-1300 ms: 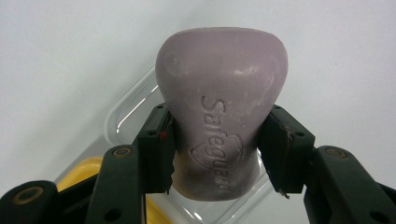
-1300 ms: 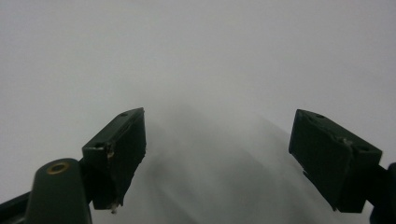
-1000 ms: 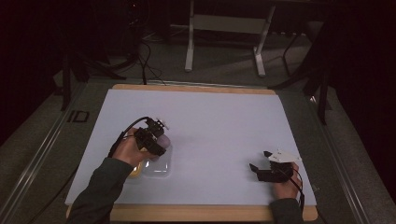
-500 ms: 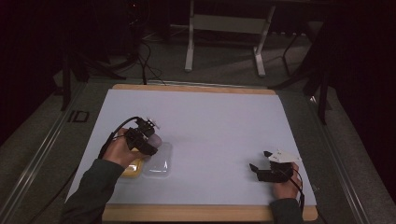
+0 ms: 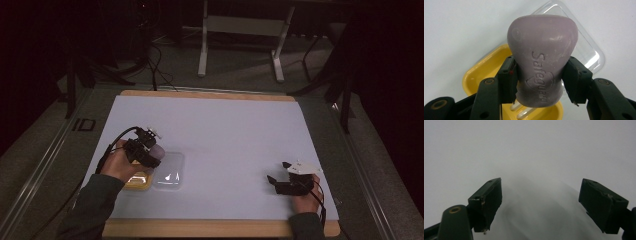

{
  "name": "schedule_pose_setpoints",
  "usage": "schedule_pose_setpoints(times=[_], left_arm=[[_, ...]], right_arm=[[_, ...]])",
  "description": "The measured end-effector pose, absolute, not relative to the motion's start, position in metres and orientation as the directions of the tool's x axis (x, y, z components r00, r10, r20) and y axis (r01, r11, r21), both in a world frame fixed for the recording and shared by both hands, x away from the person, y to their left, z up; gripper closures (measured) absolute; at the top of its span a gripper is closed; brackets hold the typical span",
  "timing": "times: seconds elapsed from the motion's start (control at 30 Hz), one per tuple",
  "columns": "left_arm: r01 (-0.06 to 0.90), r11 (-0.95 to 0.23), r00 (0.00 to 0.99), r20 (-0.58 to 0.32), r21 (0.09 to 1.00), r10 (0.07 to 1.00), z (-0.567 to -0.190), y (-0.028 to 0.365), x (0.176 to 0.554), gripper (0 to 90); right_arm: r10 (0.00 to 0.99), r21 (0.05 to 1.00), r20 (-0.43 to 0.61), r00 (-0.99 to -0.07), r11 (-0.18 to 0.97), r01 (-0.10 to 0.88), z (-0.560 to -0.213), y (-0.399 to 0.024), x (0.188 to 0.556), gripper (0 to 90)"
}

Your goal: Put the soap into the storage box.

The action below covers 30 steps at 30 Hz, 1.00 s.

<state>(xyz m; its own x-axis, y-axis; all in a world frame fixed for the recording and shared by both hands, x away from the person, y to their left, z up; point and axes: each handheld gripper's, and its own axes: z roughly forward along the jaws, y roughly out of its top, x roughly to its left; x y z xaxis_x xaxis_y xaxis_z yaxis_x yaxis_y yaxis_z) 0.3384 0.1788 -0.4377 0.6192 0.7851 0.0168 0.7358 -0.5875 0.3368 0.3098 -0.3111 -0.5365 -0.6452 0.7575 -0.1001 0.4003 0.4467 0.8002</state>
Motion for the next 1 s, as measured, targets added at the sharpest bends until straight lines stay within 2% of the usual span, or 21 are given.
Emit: schedule_pose_setpoints(times=[1.0], left_arm=[[0.801,-0.503,0.539,-0.025,0.324,0.842,-0.457,0.216,0.329,49.8]], right_arm=[[0.757,0.799,-0.105,-0.645,0.450,0.398,-0.537,-0.311,0.310,18.5]])
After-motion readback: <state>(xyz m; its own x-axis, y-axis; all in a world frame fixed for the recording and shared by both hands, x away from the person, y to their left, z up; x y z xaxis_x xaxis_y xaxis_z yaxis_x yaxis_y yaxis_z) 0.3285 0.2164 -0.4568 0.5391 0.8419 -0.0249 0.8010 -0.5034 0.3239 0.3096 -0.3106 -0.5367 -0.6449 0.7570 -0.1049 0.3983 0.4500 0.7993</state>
